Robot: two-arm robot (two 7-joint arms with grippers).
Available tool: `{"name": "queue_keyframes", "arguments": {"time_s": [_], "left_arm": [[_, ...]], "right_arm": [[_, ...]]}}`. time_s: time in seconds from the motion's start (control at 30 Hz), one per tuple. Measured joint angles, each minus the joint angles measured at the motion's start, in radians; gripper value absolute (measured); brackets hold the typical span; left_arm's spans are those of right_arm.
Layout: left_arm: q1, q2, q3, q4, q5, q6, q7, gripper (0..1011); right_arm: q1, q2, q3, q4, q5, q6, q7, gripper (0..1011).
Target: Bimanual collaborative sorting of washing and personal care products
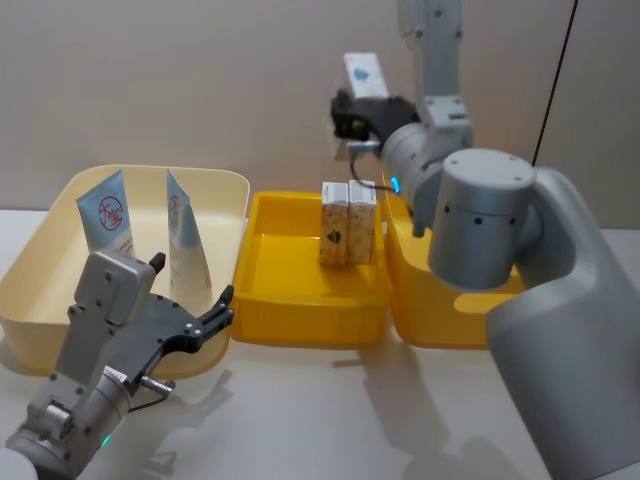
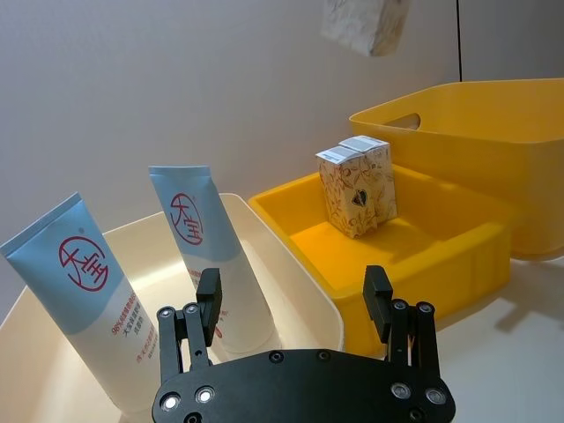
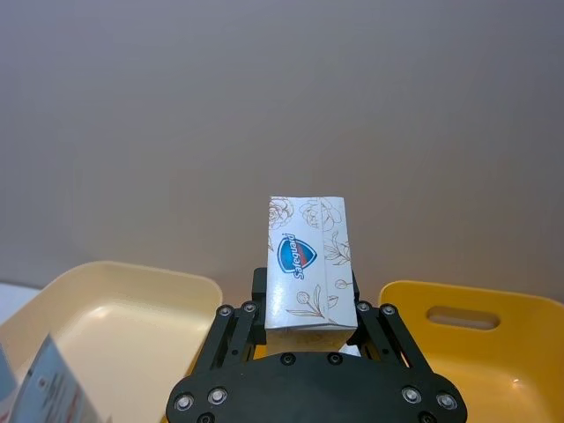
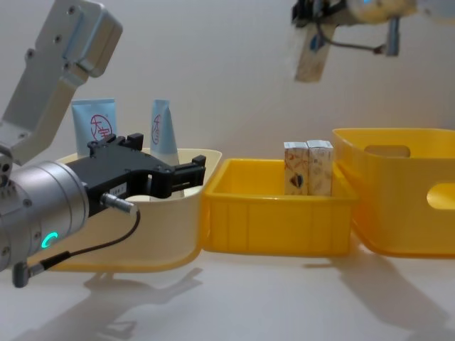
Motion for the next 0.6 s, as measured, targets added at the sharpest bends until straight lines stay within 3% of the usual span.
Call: {"name": "queue_keyframes", "arguments": {"time_s": [0.6], "left_arm": [[0.0,0.0,0.0,0.0,0.0,0.0,0.0,1003]], "right_arm": [[-0.005,0.017,0.088,-0.053,-0.079,-0.02,-0.143,429]]}}
